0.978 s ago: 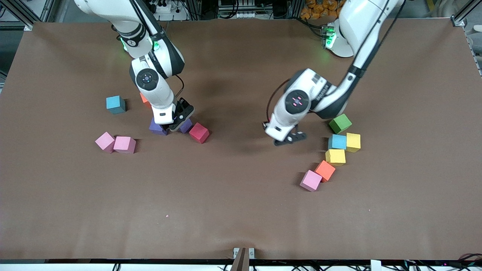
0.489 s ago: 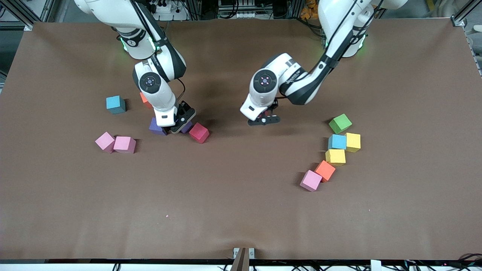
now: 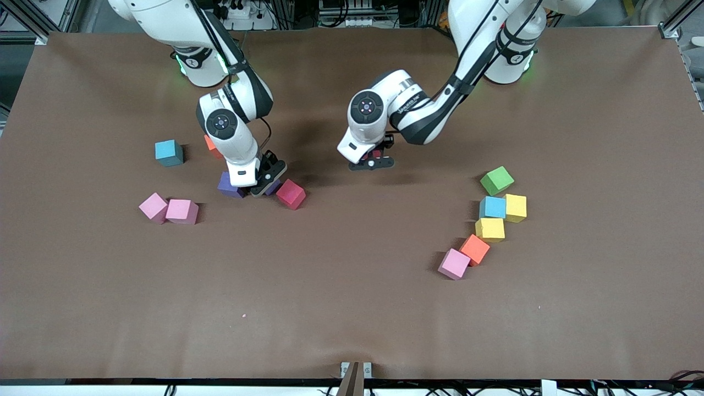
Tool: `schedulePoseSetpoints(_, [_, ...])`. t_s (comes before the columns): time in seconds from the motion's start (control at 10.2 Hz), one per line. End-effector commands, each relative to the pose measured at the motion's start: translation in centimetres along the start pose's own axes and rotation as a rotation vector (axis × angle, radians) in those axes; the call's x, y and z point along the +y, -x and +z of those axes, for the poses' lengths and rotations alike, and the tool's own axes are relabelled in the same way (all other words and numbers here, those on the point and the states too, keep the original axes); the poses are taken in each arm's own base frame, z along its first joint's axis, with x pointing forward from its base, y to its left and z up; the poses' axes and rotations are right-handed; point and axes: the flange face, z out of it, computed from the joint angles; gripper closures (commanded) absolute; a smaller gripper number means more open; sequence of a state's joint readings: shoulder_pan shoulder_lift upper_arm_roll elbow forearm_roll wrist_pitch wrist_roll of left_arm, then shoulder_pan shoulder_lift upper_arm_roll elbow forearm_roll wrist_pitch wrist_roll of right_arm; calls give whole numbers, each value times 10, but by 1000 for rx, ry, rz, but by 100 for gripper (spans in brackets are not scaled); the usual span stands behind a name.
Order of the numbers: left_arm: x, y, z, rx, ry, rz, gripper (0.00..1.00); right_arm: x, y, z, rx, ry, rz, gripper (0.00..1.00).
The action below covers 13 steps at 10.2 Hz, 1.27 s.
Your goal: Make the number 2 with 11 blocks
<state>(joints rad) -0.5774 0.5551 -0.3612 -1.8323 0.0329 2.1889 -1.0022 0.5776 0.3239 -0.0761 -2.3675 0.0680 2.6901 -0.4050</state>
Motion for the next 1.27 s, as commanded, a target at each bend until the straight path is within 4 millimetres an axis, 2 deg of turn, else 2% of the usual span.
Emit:
schedulePoseSetpoints(0.0, [14, 13, 5, 26, 2, -7, 80, 3, -1, -11, 16, -2, 0, 65])
schedulePoseSetpoints(0.1, [22, 24, 10, 29, -3, -9, 80, 5, -2, -18, 21, -2, -11, 65])
schedulePoseSetpoints(0.2, [24, 26, 16, 43, -15, 7, 80, 10, -3, -27, 24, -2, -30, 65])
schedulePoseSetpoints(0.49, [21, 30, 30, 40, -39, -23, 79, 39, 3, -56, -6, -29, -94, 64])
schedulePoseSetpoints(0.68, [25, 47, 35, 48, -34, -44, 79, 54, 5, -71, -21, -47, -162, 64])
schedulePoseSetpoints(0.78, [21, 54, 43, 56, -13, -76, 79, 55, 5, -75, -16, -46, -189, 64])
schedulePoseSetpoints(0.88, [20, 70, 51, 68, 12, -58, 79, 57, 6, -79, -8, -42, -224, 64])
schedulePoseSetpoints(1.17, [27, 84, 55, 72, 20, -32, 78, 64, 5, -93, -9, -50, -268, 64])
